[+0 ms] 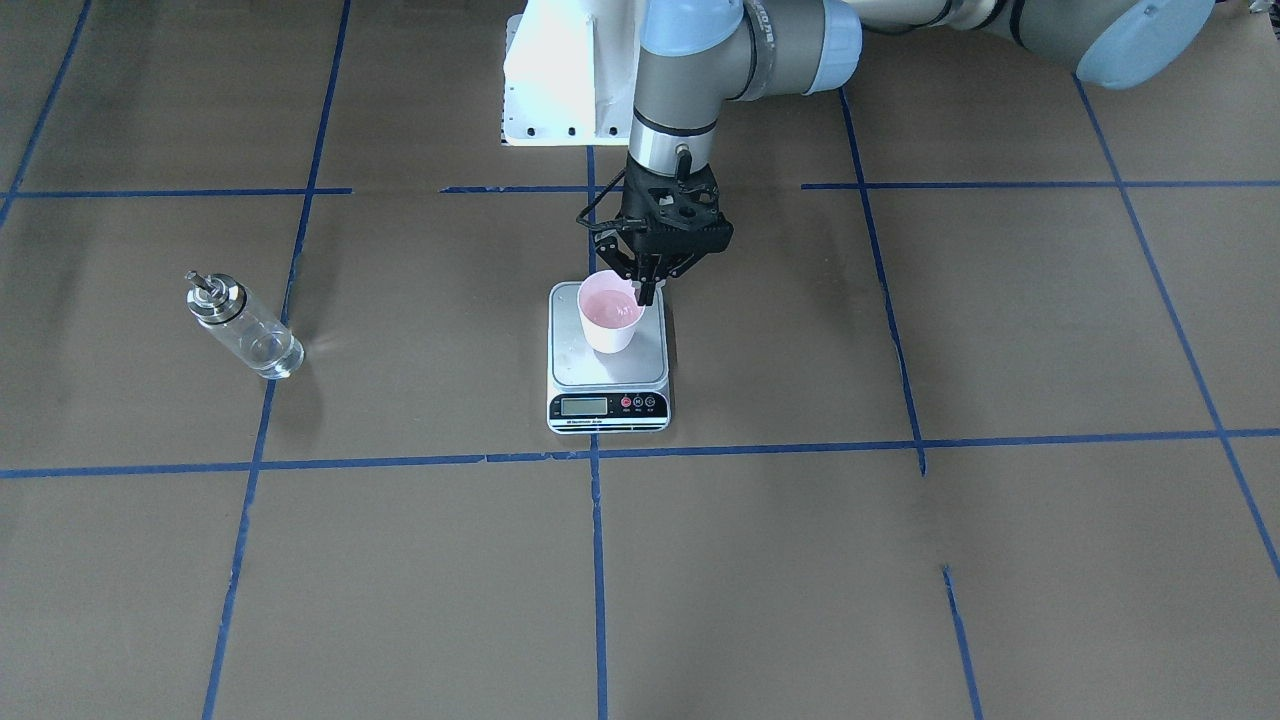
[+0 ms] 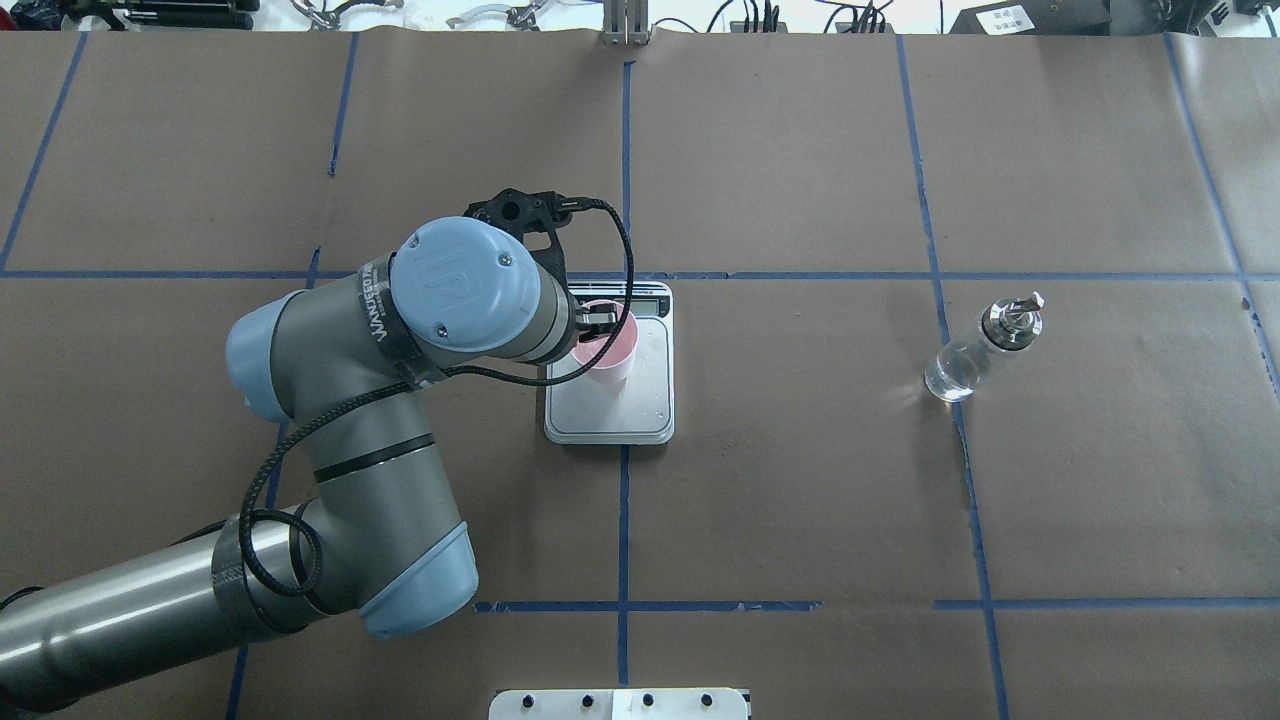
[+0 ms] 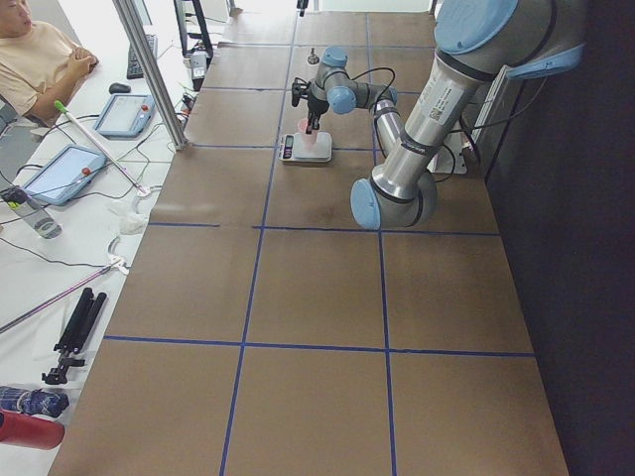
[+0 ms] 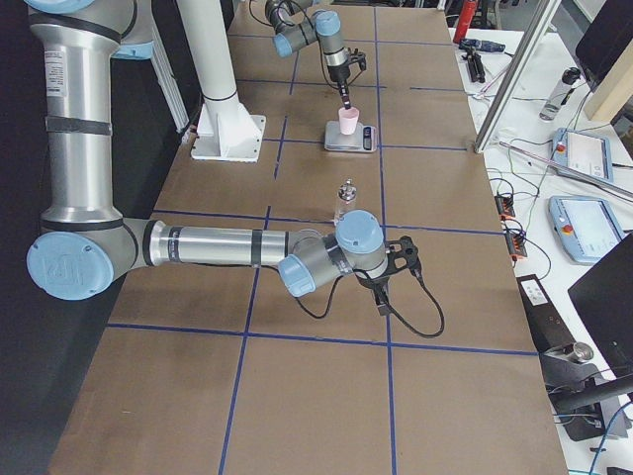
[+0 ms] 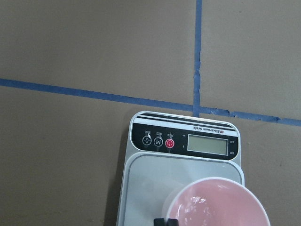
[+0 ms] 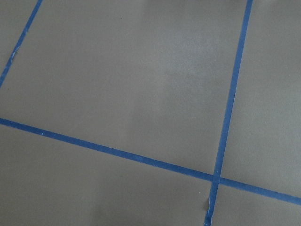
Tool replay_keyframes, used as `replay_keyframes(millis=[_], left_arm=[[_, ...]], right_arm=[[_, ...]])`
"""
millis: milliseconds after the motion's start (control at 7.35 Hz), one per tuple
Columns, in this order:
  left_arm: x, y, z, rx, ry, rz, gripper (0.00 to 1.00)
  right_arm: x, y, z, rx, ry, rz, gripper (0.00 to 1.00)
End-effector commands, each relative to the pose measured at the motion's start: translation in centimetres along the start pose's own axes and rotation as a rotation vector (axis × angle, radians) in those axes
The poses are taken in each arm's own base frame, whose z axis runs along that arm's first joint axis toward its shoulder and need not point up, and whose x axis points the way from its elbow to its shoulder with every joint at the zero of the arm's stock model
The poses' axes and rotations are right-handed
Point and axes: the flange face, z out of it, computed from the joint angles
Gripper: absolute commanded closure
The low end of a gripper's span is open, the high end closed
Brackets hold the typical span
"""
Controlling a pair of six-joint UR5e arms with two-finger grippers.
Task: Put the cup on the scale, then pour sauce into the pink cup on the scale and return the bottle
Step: 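Carry the pink cup with the left gripper onto the scale, then open the left gripper and withdraw it from the cup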
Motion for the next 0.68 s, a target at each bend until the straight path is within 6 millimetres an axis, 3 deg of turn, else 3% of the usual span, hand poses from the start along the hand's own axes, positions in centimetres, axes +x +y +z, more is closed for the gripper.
replay_keyframes(millis=[0,272,544], left_arm=[[0.01,0.26,0.12,-0.003,0.0,0.002,1.0],[-0.01,0.26,0.19,-0.004,-0.001,0.002,0.98],[0.0,0.54,0.55,-0.007,-0.001,0.005,0.89]], right_arm=[[0.05,0.03,0.04,-0.001,0.0,0.001,0.0],[0.0,0.0,-0.01,0.0,0.0,0.0,0.0],[-0.04,-0.06,0.07,-0.001,-0.001,-0.001,0.0]])
